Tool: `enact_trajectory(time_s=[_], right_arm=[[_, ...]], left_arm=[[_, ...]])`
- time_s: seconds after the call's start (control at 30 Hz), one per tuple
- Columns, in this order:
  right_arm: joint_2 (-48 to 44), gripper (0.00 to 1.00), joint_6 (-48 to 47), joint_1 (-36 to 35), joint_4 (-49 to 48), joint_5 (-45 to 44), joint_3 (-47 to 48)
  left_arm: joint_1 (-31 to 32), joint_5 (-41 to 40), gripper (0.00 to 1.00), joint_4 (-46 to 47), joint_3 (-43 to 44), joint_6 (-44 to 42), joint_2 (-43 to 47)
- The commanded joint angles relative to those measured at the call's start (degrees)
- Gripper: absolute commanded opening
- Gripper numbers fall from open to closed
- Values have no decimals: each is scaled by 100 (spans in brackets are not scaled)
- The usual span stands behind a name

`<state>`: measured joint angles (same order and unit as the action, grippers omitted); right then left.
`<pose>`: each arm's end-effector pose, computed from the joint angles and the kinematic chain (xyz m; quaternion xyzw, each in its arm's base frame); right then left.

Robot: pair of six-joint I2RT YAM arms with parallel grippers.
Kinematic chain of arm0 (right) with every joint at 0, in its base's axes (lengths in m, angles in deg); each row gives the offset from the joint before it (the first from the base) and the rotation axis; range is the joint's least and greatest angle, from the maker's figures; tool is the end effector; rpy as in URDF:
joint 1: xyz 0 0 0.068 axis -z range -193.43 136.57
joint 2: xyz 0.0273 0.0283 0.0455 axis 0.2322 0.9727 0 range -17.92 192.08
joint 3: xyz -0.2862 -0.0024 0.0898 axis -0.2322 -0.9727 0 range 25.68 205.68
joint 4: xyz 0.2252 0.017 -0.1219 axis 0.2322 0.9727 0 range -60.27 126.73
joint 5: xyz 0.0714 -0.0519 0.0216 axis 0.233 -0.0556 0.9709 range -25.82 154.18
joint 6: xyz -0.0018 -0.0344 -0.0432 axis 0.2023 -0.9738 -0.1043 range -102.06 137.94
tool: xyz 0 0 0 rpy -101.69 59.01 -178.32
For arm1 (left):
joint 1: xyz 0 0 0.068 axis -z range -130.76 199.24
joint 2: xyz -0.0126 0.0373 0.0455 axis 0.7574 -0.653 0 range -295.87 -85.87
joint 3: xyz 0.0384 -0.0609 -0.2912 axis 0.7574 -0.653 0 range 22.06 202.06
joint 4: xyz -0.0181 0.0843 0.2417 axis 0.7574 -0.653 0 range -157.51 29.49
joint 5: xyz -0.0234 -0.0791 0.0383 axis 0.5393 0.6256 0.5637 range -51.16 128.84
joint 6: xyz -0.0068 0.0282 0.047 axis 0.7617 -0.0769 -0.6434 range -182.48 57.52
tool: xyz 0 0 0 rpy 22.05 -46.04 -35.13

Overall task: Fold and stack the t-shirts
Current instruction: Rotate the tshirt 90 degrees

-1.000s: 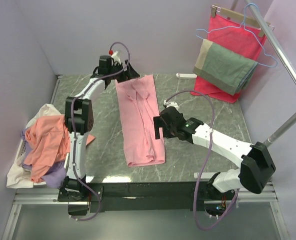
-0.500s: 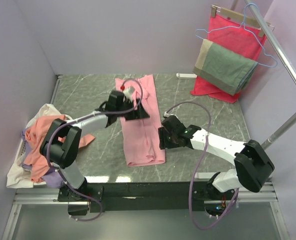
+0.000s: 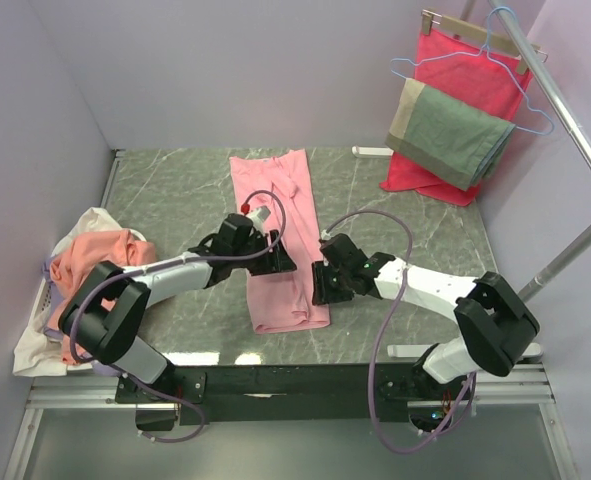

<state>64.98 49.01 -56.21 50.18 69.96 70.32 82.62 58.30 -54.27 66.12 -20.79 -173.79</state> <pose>0.1936 0.1843 0.2067 -0.1117 0.9553 0.2007 0.1862 0.2524 -0.1815 0.2155 0.0104 0.8875 -0.3853 0.2525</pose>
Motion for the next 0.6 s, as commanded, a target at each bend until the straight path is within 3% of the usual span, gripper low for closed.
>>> enact_trajectory(time_s=[0.0,0.23,0.33,0.37,0.47,0.57], right_arm=[[-353,51,-13,33,-208,336,105],[-213,53,-259,-177,90,389,598],[-133,54,-312,-388,222,283,835],[-98,54,-321,-441,223,275,931],[165,54,-365,-608,284,283,1168],[464,55,-400,-810,442,170,1406]], left_arm=[[151,-250,62,105,-309,234,117],[159,-733,46,219,-643,620,-199],[159,-961,34,202,-696,770,-348],[159,-1005,21,185,-714,805,-401],[159,-1138,1,89,-749,946,-480],[159,-1199,1,0,-793,1007,-489]])
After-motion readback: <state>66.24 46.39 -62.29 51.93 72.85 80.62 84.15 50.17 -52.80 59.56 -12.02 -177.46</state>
